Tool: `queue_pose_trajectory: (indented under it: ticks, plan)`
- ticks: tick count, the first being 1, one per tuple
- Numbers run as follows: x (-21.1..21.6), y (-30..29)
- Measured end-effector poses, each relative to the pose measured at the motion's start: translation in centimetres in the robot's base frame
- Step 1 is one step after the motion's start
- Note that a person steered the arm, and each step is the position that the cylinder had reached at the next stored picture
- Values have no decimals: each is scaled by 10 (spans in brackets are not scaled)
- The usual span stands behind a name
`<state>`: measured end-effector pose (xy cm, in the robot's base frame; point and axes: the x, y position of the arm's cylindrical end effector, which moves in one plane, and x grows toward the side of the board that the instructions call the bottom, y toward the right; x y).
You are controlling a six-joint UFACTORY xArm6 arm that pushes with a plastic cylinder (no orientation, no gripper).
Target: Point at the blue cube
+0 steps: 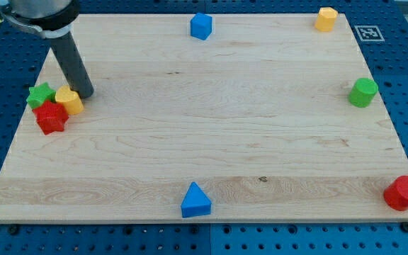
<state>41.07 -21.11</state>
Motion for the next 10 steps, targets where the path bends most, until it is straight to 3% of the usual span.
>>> queue_pose_trajectory:
  ticks: [2,3,5,7,9,10]
  plan:
    - [-2,0]
    - [-40,57]
    - [-60,209]
    - [-111,277]
    - [-183,266]
    - [-184,220]
